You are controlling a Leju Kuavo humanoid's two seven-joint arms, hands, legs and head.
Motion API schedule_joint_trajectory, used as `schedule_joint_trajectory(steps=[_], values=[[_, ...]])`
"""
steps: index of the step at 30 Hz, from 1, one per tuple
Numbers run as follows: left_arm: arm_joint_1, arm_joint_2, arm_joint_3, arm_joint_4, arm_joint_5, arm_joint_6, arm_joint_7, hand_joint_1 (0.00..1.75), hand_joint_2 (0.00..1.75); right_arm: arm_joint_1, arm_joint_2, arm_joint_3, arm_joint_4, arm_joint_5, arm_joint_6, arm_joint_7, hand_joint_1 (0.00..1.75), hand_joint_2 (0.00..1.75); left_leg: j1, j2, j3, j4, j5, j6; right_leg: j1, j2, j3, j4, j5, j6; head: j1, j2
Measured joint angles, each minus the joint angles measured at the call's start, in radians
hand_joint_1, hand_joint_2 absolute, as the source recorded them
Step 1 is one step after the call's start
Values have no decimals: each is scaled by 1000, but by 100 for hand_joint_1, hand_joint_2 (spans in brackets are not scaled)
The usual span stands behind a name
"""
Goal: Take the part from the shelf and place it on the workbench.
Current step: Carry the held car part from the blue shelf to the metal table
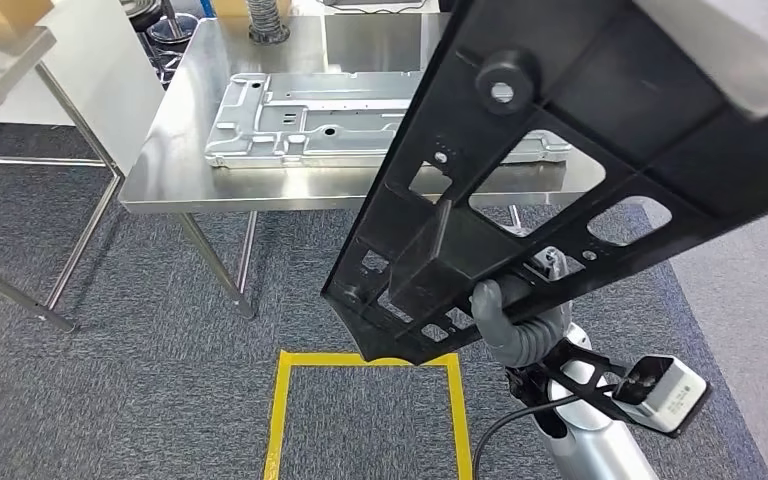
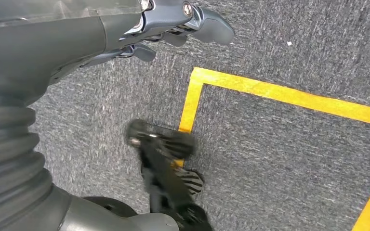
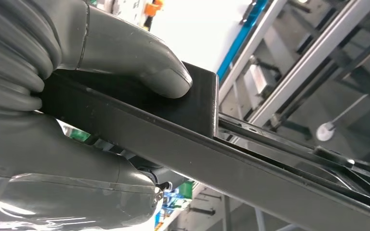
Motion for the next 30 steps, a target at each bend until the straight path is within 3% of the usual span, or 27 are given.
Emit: schedule_joint_trajectory(steps=[1, 2, 5, 6, 7, 9, 11, 12, 14, 15, 16, 17, 18, 20, 21, 22, 24, 25, 27, 29, 30], values=[[3, 0, 1, 0, -4, 0, 0, 0, 175, 0, 0, 0, 3, 5, -7, 2, 175, 175, 2, 0, -15, -22, -15, -2, -1, 3, 19, 0, -15, 2, 0, 0], [5, 0, 2, 0, -9, 0, 0, 0, 175, 0, 0, 1, 5, 9, -13, 3, 175, 175, 3, 0, -21, -66, 5, -2, -1, 5, 40, 0, -32, 4, 0, 0], [12, 1, 3, 0, -15, 0, 0, 0, 175, 0, 1, 2, 12, 16, -22, 2, 175, 175, 0, 0, -21, -213, 208, 12, 1, 9, 89, 3, -82, 16, 0, 0], [12, 2, 4, 0, -15, 0, 0, 0, 175, -1, 1, 3, 13, 17, -23, 2, 175, 175, -2, -1, -19, -232, 253, 19, 1, 11, 100, 4, -93, 22, -1, 0], [10, 3, 4, 0, -17, 0, 0, 0, 175, -2, 1, 3, 13, 19, -24, 1, 175, 175, -5, -1, -13, -237, 264, 26, 2, 13, 107, 9, -97, 29, -1, 0], [3, 4, 4, 0, -21, 0, 0, 0, 175, -3, 2, 4, 8, 23, -27, -2, 175, 175, -4, -3, 8, -246, 252, 40, 0, 11, 93, 50, -80, 43, -1, 0], [0, 4, 4, 0, -25, -1, -1, 0, 175, -2, 2, 4, 3, 25, -30, -4, 175, 175, 0, -4, 36, -261, 239, 50, -2, 4, 25, 157, -60, 54, 3, 0], [0, 4, 4, 0, -26, -2, -1, 0, 175, -1, 2, 4, 2, 27, -32, -6, 175, 175, 0, -4, 50, -268, 230, 53, -5, 1, -20, 217, -69, 58, 5, 0], [0, 5, 4, 0, -29, -3, -2, 0, 175, 3, 1, 4, 1, 29, -36, -12, 175, 175, 1, -4, 79, -272, 207, 55, -10, -1, -107, 297, -129, 64, 6, 0], [0, 5, 4, 0, -30, -4, -2, 0, 175, 7, 1, 4, 1, 29, -37, -15, 175, 175, 1, -5, 95, -273, 193, 54, -13, -2, -135, 305, -157, 66, 5, 0], [1, 5, 5, 0, -31, -5, -2, 0, 175, 11, 1, 3, 1, 30, -38, -19, 175, 175, 1, -6, 114, -273, 178, 53, -14, -4, -150, 287, -166, 67, 6, 0], [1, 5, 5, 0, -33, -5, -3, 0, 175, 15, 1, 3, 1, 30, -38, -23, 175, 175, 1, -7, 133, -273, 163, 51, -16, -6, -154, 247, -149, 68, 6, 0], [2, 5, 5, 0, -34, -5, -3, 0, 175, 18, 0, 2, 0, 30, -38, -26, 175, 175, 1, -8, 152, -274, 148, 48, -15, -8, -149, 188, -101, 64, 6, 0], [0, 4, 6, 0, -35, -6, -3, 0, 175, 26, -2, 1, 0, 30, -38, -30, 175, 175, -1, -8, 186, -273, 118, 39, -9, -14, -140, 81, 26, 52, 6, 0], [-1, 4, 6, 0, -35, -6, -3, 0, 175, 29, -3, 1, 0, 30, -38, -32, 175, 175, -2, -8, 200, -278, 105, 34, -6, -15, -135, 51, 67, 45, 6, 0], [-3, 5, 6, 0, -35, -6, -3, 0, 175, 31, -4, 0, -1, 30, -38, -33, 175, 175, -3, -8, 211, -279, 100, 27, -3, -14, -130, 39, 84, 37, 5, 0], [-6, 6, 7, 0, -35, -6, -3, 0, 175, 33, -5, -1, -5, 30, -38, -35, 175, 175, -2, -8, 224, -271, 103, 15, -4, -9, -105, 29, 73, 23, 5, 0], [-8, 6, 7, 0, -36, -7, -4, 0, 175, 33, -5, -1, -7, 30, -38, -35, 175, 175, -1, -7, 215, -241, 111, 11, -6, -8, -90, 22, 68, 17, 3, 0], [-11, 7, 8, 0, -36, -7, -4, 0, 175, 32, -6, -1, -10, 30, -38, -36, 175, 175, 1, -8, 154, -135, 99, 3, -8, -6, -63, 14, 54, 6, 1, 0], [-10, 7, 8, 0, -37, -7, -4, 0, 175, 33, -6, -1, -10, 30, -38, -37, 175, 175, 2, -8, 66, -21, 42, -4, -7, -5, -41, 13, 33, 1, -1, 0], [-8, 7, 9, 0, -38, -7, -4, 0, 175, 35, -6, -1, -10, 30, -37, -37, 175, 175, 2, -8, 33, 5, 11, -5, -7, -3, -28, 13, 21, 1, -1, 0]])
